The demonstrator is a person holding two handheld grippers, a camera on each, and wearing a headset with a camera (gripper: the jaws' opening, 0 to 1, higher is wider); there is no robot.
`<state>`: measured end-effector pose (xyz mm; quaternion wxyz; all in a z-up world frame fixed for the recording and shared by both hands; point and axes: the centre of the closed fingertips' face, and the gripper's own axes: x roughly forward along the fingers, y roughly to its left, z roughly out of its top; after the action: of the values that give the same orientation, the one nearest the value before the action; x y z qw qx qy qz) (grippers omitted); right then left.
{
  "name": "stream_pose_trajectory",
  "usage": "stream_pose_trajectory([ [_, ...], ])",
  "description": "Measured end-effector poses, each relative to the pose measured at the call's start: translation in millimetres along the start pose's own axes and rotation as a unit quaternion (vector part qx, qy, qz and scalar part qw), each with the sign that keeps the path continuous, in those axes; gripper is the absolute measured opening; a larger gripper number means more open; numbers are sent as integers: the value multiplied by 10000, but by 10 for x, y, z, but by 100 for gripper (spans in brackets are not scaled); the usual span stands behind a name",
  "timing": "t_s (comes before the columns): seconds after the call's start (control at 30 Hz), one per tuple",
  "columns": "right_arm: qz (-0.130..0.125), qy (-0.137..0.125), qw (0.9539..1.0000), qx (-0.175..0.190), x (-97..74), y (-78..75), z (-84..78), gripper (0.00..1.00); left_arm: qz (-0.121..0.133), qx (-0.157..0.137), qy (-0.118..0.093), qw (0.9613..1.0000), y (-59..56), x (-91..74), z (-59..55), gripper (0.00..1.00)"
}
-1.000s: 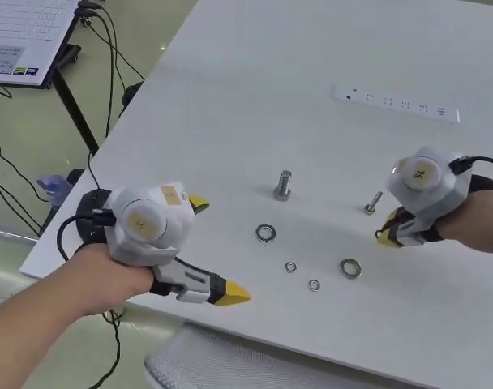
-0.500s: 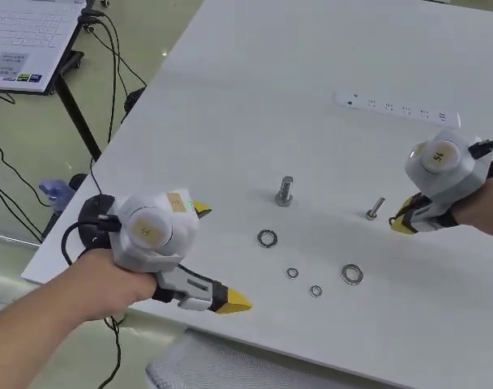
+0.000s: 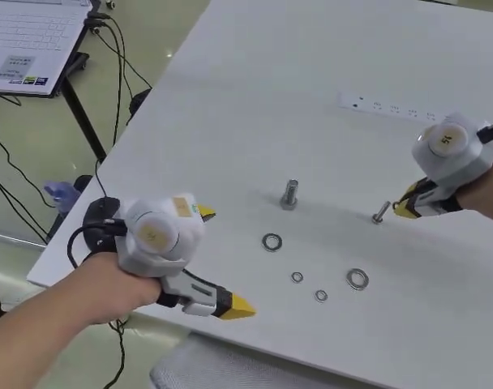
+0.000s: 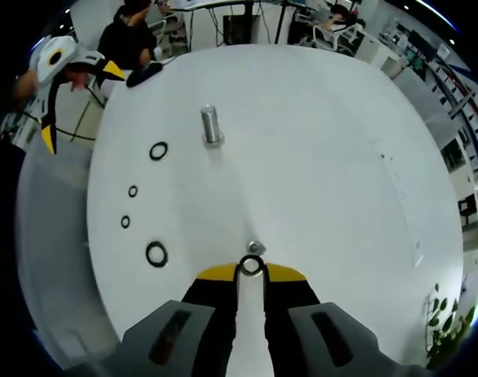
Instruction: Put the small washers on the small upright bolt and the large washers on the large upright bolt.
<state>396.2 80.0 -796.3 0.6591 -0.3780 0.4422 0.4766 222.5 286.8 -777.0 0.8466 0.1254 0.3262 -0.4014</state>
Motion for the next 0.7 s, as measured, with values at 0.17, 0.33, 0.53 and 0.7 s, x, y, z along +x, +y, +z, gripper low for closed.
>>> stream_pose_trajectory([
  [0.17,6,25,10000,-32,49,-36,37,12,3,-18,-32,10000,15,9,22,99],
  [0.33,1,59,9999,-99,111,-87,37,12,-28,-46,-5,10000,11,9,3,99],
  [0.53,37,149,9998,-153,185,-99,35,12,-51,-90,0,9999,9,9,-10,98],
  [0.7,35,185,9996,-215,196,-81,43,12,-49,-85,33,9999,11,7,-34,96],
])
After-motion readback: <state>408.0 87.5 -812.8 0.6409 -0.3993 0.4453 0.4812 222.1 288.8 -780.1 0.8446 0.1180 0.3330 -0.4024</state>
